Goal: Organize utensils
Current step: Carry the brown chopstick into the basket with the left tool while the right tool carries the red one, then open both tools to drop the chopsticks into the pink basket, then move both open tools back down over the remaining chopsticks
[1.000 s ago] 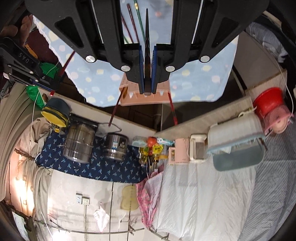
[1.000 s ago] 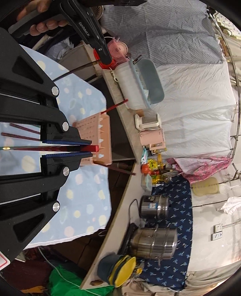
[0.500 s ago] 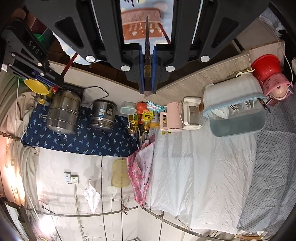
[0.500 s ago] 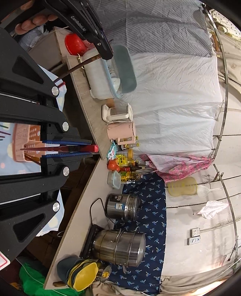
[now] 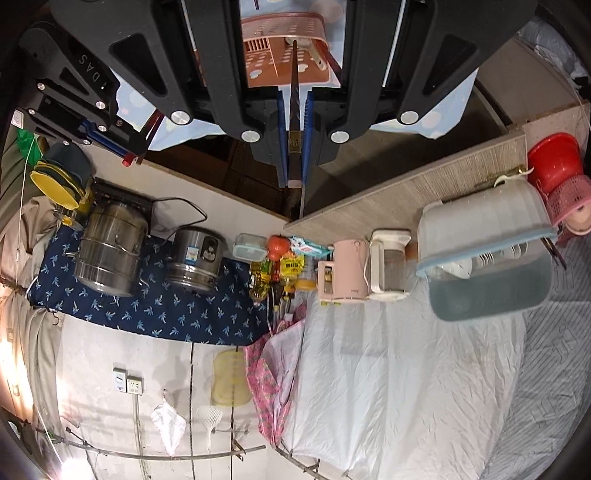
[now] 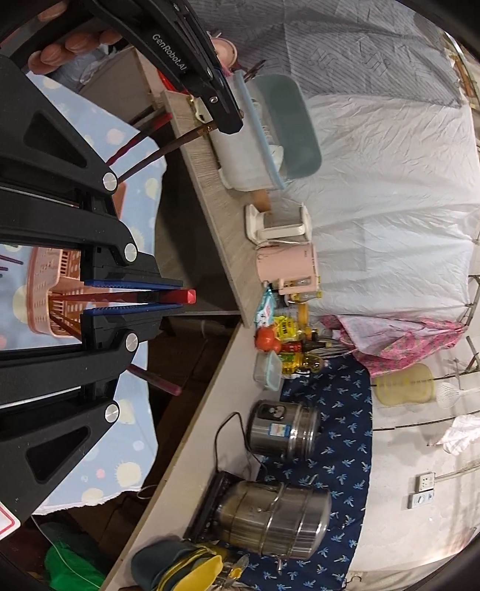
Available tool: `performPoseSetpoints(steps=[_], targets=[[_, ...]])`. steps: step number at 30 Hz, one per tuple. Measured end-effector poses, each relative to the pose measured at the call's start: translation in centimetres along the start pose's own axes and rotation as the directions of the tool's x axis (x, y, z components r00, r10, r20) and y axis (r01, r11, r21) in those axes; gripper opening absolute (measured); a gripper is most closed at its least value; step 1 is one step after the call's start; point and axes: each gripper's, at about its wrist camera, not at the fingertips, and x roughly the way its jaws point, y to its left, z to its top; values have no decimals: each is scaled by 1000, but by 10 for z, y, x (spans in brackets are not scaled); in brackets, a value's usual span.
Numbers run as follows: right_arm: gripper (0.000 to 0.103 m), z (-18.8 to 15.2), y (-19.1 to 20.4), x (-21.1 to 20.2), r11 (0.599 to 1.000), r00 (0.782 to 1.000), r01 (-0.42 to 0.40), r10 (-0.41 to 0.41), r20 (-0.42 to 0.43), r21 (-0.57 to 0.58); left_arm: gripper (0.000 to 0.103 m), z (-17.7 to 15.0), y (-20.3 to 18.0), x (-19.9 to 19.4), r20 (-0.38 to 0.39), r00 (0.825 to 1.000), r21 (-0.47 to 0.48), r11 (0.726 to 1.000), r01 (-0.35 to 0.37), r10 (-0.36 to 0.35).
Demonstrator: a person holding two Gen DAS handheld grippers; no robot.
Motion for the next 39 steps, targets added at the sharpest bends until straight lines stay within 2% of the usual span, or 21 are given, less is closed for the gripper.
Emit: performPoseSetpoints(steps=[2,3,5,6,7,15,23,27,31,35,39], targets=[[8,-6,-3,4,1000,1000,0,0,-24,3,8,-6,2,1,-6,1000,-1,1000,-8,7],[8,-8,-5,4,1000,1000,7,-7,-27,10,12,-8,2,0,-3,1000,-3,1000,-22,22],[15,-10,-9,0,1000,1000,18,-18,-15,24,42,-11,5,-4,2,999,-10,999,-41,41],[23,-11,-11,-3,999,1000,27,-27,-9,26,43,-13,5,-6,9,999,-12,999,-48,48],[28,-11,-12,-8,999,999,34,-34,3,31,43,-14,5,-9,12,999,-7,999,-49,49],[30,-19,-13,-42,999,999,27,-27,26,22,43,-27,7,-25,-27,997,-8,998,-68,67],[33,-47,-9,-74,1000,1000,5,-5,17,24,45,-50,8,-53,-63,995,-2,997,-82,82],[35,-74,-7,-87,1000,1000,7,-7,-20,14,47,-71,7,-69,-87,994,1,998,-67,67],[35,-109,-4,-101,999,998,37,-38,-49,-21,47,-108,6,-83,-139,988,17,997,-70,72],[35,-148,-4,-113,999,994,43,-44,-104,-7,47,-146,7,-89,-226,973,-1,999,-53,51],[35,-185,-3,-122,999,986,44,-43,-159,4,47,-182,7,-99,-281,959,-21,998,-53,45]])
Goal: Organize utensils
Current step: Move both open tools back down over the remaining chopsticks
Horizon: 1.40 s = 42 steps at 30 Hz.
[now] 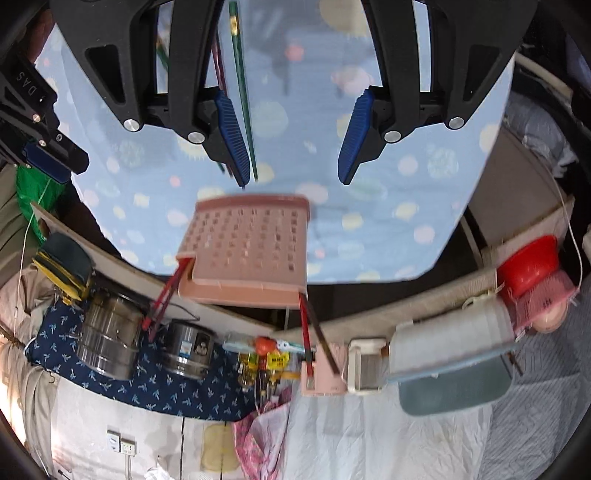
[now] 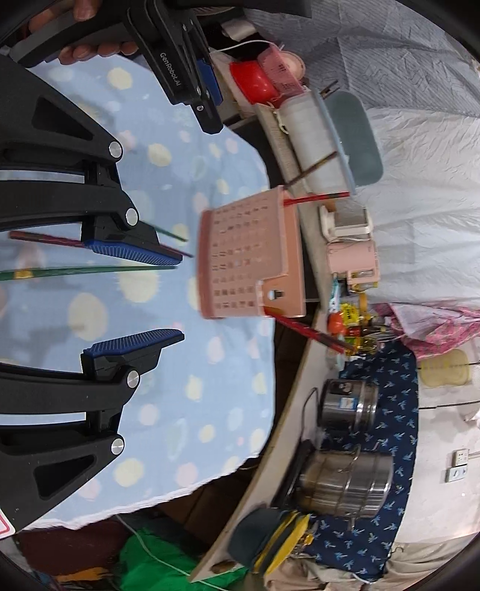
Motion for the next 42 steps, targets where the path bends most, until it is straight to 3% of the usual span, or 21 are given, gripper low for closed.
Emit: performPoseSetpoints(steps=[8,14,23,36,42], targets=[[35,-72,9,5,1000,993,9,-7,-116,20,47,-63,-1,-1,-90,996,-49,999,10,-14],[35,-106,11,16,999,981,-4,13,-193,48,47,-95,0,3,-150,988,-86,996,17,-30],[33,-116,17,27,998,975,-17,28,-220,53,47,-117,-6,4,-190,980,-86,996,37,-53],[8,-121,18,41,998,968,-11,25,-250,55,47,-126,-16,13,-225,972,-67,997,49,-62],[8,-124,11,37,997,969,-4,23,-245,76,47,-128,-21,15,-233,970,-57,997,61,-73]])
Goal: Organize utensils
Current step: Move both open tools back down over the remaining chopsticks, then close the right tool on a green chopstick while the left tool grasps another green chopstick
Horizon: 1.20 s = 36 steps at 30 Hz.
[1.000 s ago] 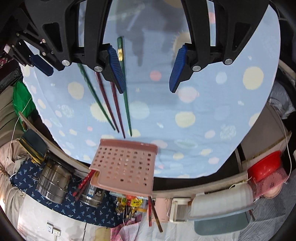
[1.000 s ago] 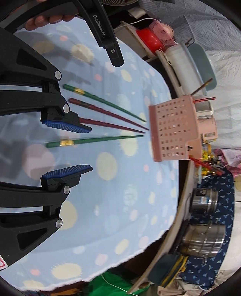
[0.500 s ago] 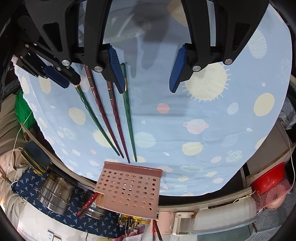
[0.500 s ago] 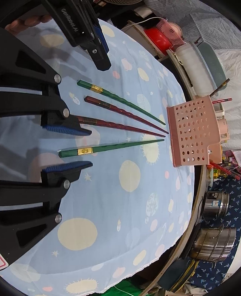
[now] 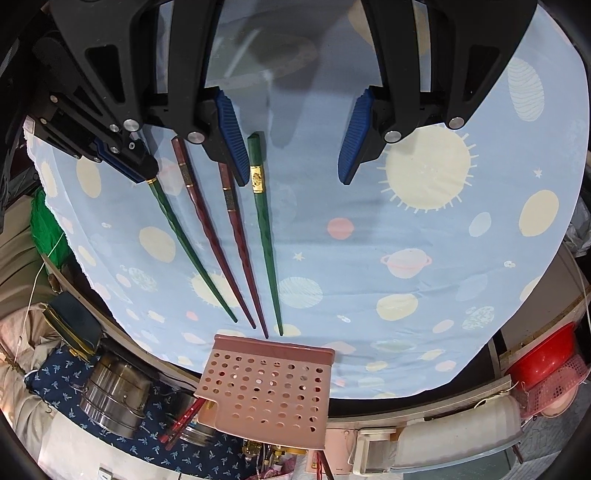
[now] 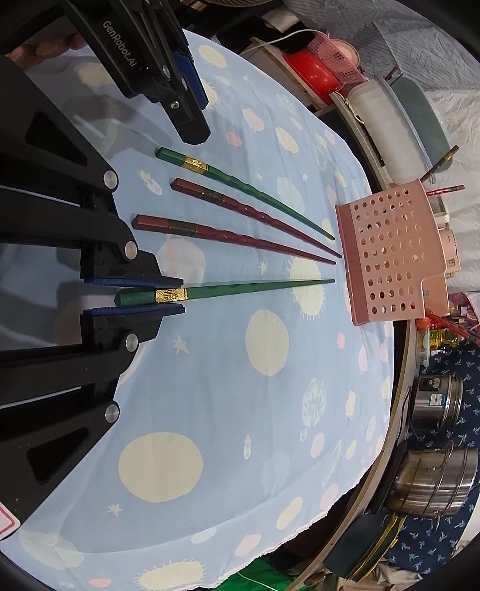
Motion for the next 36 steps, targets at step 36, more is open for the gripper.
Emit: performPoseSetpoints(steps=[36], targets=[[7,-8,-12,-11,1000,1000,-2,2,8,29,7,-4,-11,6,-2,1000,50,999,3,-3]])
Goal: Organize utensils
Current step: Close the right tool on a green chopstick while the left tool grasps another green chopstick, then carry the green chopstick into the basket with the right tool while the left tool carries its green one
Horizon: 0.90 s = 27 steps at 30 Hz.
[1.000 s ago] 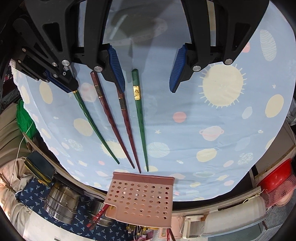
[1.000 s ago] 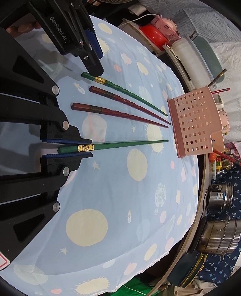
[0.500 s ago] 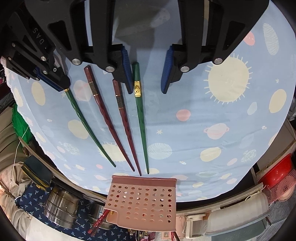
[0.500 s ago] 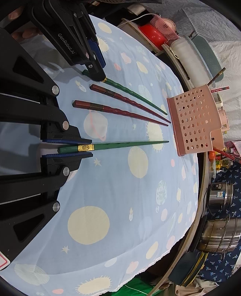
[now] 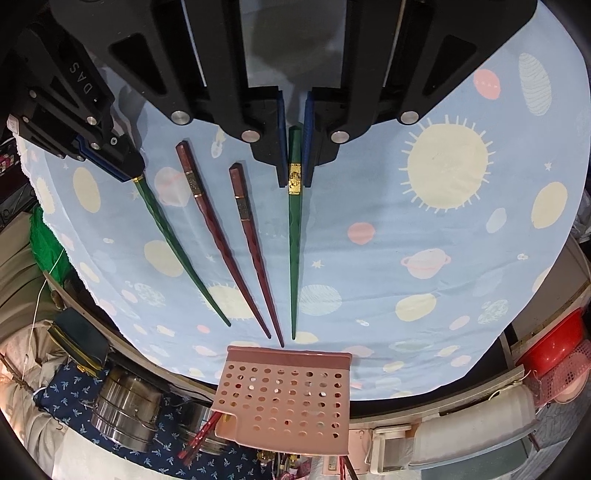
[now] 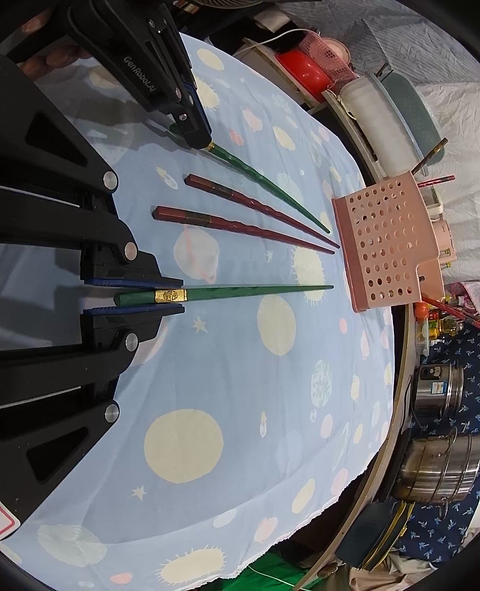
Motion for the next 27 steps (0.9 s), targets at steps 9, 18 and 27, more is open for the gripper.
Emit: performPoseSetpoints(steps=[9,18,27], targets=[[7,1,0,-30,1000,999,-11,10,49,6,7,5,7,-32,56,998,-20,1000,7,-6],[7,10,-2,-65,1000,992,-22,20,126,14,7,15,9,-67,120,993,-23,1000,10,-7],[7,25,-7,-108,999,975,-34,28,221,24,7,28,11,-101,187,982,-28,999,21,-15]])
